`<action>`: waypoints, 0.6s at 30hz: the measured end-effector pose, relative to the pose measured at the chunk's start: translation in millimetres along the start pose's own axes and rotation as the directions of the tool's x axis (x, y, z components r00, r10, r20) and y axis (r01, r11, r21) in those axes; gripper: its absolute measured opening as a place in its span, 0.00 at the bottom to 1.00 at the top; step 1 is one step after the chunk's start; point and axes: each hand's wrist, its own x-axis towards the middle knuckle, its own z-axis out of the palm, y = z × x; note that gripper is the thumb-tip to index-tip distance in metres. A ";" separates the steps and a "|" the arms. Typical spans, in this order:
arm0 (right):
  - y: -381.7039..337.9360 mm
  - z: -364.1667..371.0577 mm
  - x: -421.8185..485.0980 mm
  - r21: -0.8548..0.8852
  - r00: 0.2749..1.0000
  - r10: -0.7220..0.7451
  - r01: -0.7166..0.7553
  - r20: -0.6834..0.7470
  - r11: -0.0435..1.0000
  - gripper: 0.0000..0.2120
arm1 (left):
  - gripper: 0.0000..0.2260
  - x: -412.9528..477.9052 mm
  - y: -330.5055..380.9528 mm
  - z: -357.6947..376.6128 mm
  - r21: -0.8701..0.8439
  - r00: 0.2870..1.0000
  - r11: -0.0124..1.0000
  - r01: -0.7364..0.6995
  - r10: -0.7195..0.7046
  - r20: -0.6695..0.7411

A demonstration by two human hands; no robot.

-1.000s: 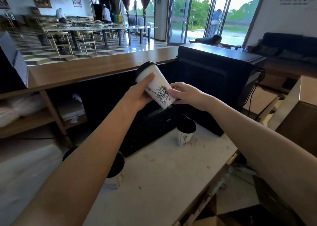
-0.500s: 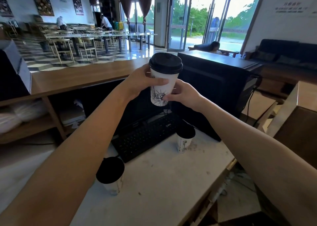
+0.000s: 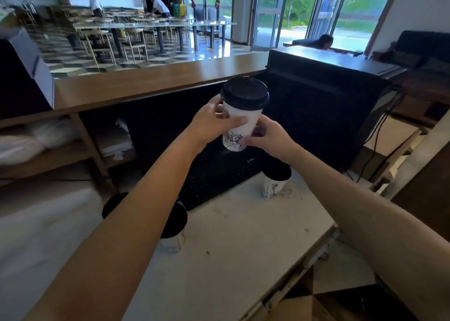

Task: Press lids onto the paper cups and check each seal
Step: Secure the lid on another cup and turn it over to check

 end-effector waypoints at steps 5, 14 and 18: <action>82.2 51.6 -35.1 0.036 0.975 0.155 -0.163 0.157 0.986 0.25 | 0.29 -59.9 -95.4 41.0 0.030 0.985 0.993 0.117 -0.113 -0.132; 170.7 125.6 -58.9 0.017 0.909 0.249 -0.270 0.333 0.963 0.28 | 0.33 -116.9 -199.5 72.6 -0.067 0.912 0.953 0.296 -0.303 -0.276; 184.9 135.5 -58.8 0.025 0.888 0.277 -0.307 0.368 0.951 0.27 | 0.32 -121.6 -212.6 75.4 -0.071 0.914 0.952 0.299 -0.307 -0.266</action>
